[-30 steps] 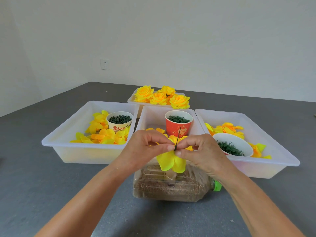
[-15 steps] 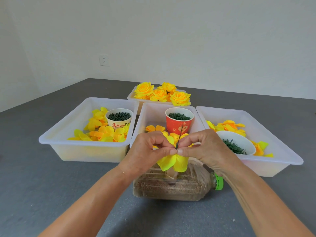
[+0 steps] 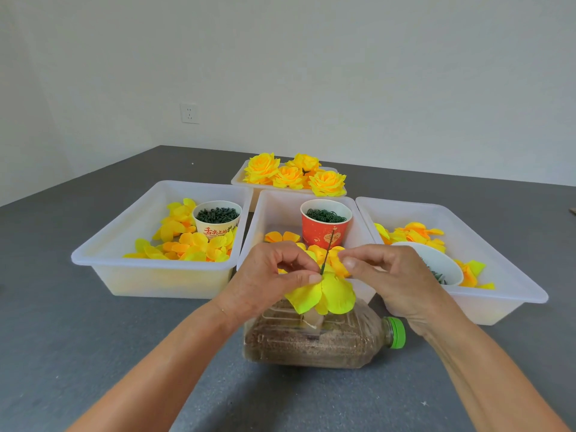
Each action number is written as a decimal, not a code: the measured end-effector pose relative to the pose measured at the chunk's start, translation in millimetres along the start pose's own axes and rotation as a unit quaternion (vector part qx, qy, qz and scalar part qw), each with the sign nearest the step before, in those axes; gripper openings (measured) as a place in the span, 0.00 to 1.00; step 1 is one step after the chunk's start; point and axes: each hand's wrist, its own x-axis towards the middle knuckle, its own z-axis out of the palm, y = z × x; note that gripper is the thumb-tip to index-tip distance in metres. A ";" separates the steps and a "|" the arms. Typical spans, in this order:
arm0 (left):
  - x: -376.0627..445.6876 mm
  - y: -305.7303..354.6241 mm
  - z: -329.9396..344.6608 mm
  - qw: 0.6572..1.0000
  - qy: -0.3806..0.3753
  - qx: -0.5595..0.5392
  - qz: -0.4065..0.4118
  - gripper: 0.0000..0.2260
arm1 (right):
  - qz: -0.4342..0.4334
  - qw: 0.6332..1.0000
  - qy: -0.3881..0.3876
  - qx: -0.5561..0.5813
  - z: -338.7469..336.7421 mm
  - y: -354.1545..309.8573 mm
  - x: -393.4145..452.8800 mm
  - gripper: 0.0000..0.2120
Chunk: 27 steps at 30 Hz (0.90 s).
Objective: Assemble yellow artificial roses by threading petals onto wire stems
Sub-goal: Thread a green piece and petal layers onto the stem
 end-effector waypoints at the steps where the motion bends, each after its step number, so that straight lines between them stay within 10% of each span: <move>1: -0.2 0.7 -1.0 1.000 0.000 -0.003 -0.004 0.07 | 0.015 1.000 0.007 0.006 -2.5 2.4 -2.8 0.04; 10: -3.4 9.1 -2.5 0.999 0.009 -0.041 -0.028 0.05 | 0.197 0.964 -0.091 0.153 1.4 11.2 -17.5 0.16; 27: 4.3 4.2 4.6 0.999 -0.005 -0.047 -0.019 0.02 | 0.215 0.953 -0.078 0.196 3.7 20.1 -10.9 0.20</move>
